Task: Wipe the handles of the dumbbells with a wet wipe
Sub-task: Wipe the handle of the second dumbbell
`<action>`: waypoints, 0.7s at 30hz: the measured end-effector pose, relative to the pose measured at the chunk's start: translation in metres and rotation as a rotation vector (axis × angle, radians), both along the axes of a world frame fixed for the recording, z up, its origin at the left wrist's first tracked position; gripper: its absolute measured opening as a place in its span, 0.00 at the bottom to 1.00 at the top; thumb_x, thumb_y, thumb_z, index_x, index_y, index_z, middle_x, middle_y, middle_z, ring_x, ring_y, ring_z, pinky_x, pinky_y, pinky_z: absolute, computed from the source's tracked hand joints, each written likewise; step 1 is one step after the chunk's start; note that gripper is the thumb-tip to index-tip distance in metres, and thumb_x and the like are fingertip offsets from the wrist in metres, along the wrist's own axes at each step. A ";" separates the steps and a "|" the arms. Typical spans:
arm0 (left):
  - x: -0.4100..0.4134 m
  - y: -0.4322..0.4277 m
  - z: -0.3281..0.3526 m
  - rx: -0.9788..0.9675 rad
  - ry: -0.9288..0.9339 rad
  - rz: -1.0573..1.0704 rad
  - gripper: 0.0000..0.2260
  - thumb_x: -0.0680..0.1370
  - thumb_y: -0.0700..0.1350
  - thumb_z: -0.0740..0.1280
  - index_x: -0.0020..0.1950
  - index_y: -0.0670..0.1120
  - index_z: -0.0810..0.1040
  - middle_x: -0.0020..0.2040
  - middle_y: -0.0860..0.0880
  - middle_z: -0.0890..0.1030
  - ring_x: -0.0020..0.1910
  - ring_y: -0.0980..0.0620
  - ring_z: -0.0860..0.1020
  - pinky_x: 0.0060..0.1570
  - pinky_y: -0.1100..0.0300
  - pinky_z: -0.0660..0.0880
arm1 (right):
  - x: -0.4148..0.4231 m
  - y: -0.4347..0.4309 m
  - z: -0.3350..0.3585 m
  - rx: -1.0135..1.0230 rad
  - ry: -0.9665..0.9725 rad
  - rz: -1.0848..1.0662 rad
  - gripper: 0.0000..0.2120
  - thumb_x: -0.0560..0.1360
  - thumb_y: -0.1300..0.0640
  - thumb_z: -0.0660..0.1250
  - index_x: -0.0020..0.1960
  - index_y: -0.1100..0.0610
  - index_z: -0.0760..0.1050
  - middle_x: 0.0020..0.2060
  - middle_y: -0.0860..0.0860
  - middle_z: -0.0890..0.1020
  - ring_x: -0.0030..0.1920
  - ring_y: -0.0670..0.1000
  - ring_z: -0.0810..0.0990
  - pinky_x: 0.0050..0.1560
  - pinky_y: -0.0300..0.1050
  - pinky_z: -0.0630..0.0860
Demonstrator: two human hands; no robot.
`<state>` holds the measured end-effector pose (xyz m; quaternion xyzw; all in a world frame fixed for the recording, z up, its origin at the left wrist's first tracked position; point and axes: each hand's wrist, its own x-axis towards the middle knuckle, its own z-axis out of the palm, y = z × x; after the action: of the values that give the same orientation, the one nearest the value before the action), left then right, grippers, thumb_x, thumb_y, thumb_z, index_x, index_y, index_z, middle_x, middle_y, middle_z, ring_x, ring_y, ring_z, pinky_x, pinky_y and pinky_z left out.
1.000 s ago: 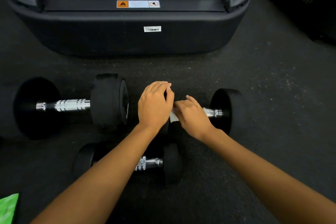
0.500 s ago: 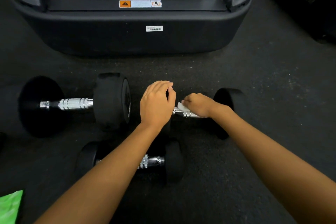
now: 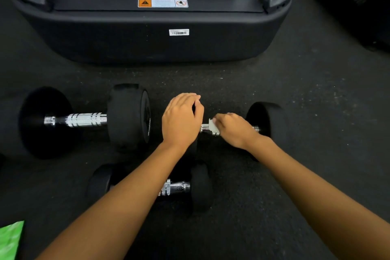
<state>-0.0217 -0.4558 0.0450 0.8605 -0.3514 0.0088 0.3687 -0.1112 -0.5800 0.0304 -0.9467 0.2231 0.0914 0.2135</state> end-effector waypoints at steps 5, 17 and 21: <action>0.001 0.000 0.000 -0.006 -0.004 -0.001 0.12 0.79 0.43 0.60 0.58 0.43 0.79 0.57 0.47 0.81 0.60 0.52 0.75 0.62 0.53 0.71 | 0.006 0.022 -0.007 0.034 -0.206 0.122 0.12 0.80 0.58 0.56 0.56 0.62 0.75 0.49 0.57 0.81 0.52 0.56 0.77 0.67 0.47 0.62; 0.001 0.000 -0.001 0.001 -0.009 0.007 0.12 0.79 0.43 0.59 0.58 0.43 0.79 0.57 0.47 0.80 0.60 0.52 0.75 0.62 0.52 0.71 | -0.003 0.034 -0.017 -0.212 -0.404 0.232 0.14 0.67 0.64 0.72 0.52 0.63 0.75 0.50 0.57 0.79 0.51 0.57 0.77 0.67 0.47 0.61; 0.001 0.001 -0.001 0.004 -0.015 0.000 0.12 0.79 0.44 0.59 0.59 0.44 0.79 0.58 0.48 0.80 0.61 0.53 0.75 0.63 0.54 0.70 | -0.017 0.027 -0.014 -0.271 -0.396 0.261 0.13 0.67 0.65 0.73 0.50 0.63 0.75 0.49 0.57 0.79 0.49 0.57 0.77 0.64 0.45 0.64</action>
<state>-0.0206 -0.4551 0.0442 0.8612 -0.3542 0.0143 0.3642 -0.1279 -0.5530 0.0168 -0.9869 0.0632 -0.0993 0.1107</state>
